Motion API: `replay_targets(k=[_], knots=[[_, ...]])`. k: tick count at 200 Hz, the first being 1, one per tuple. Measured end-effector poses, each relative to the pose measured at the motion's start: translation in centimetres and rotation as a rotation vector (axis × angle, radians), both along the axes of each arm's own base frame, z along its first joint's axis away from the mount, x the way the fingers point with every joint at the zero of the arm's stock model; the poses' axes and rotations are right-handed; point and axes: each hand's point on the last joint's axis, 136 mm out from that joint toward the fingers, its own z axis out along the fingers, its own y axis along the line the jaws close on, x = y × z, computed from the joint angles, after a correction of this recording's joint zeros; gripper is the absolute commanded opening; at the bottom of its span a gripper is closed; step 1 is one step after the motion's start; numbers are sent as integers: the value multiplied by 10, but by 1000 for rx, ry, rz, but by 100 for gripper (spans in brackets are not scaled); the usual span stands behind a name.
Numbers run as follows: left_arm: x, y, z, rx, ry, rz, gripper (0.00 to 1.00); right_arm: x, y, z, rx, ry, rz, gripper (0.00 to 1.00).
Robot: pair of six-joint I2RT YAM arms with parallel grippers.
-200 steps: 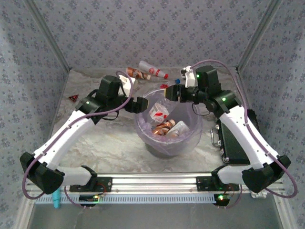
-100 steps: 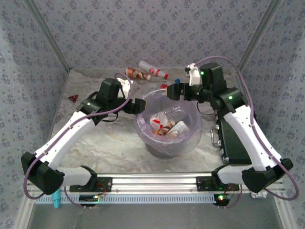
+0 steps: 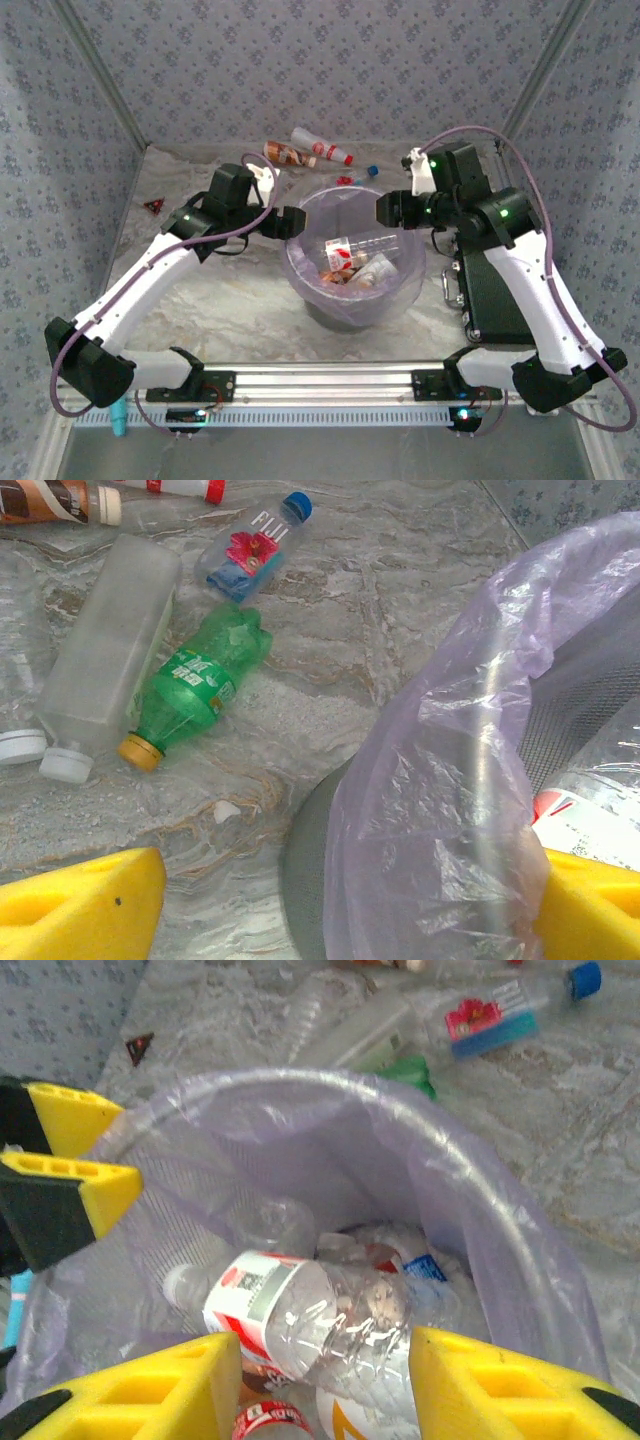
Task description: Put the plastic bottles in the bin
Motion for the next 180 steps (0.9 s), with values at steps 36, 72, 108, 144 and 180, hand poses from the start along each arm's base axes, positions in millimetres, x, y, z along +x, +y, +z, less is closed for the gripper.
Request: replay_targets(k=[36, 72, 108, 144, 180], knots=[[2, -1, -1, 2, -2, -1, 97, -1, -2, -23, -14, 41, -23, 51], [8, 5, 18, -29, -35, 9, 100, 10, -30, -3, 61, -26, -142, 64], [32, 41, 69, -110, -131, 108, 100, 10, -48, 17, 115, -85, -199, 67], [73, 84, 64, -113, -123, 258, 100, 16, -52, 10, 134, -63, -219, 69], [126, 98, -6, -62, 12, 331, 100, 19, -48, -10, 140, -5, -210, 68]])
